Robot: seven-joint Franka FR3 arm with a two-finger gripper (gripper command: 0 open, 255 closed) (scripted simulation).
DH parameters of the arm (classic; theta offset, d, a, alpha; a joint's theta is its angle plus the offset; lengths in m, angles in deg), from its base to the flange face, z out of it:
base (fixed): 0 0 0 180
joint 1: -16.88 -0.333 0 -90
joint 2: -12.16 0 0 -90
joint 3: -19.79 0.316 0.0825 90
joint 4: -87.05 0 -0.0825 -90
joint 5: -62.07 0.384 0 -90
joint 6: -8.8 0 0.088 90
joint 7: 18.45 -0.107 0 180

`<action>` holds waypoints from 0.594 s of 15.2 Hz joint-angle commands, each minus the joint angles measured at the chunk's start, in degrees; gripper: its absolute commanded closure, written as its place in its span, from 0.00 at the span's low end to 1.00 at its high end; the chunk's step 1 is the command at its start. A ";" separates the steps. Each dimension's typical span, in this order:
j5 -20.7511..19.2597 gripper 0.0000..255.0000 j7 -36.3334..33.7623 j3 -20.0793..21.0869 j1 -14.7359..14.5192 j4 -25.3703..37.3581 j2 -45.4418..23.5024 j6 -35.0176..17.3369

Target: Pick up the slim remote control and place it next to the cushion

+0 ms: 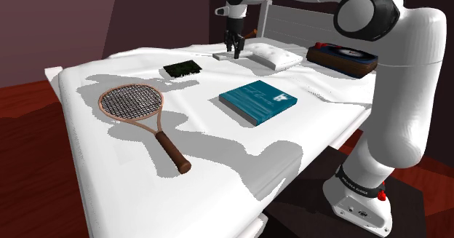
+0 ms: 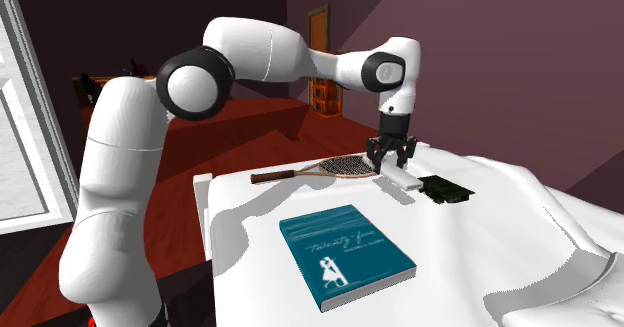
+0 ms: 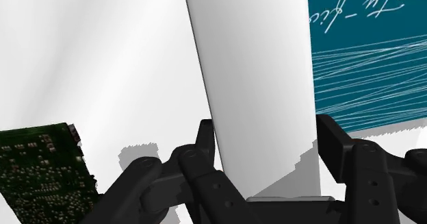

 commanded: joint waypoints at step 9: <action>1.30 1.00 12.18 -3.76 8.47 1.27 -1.19 0.35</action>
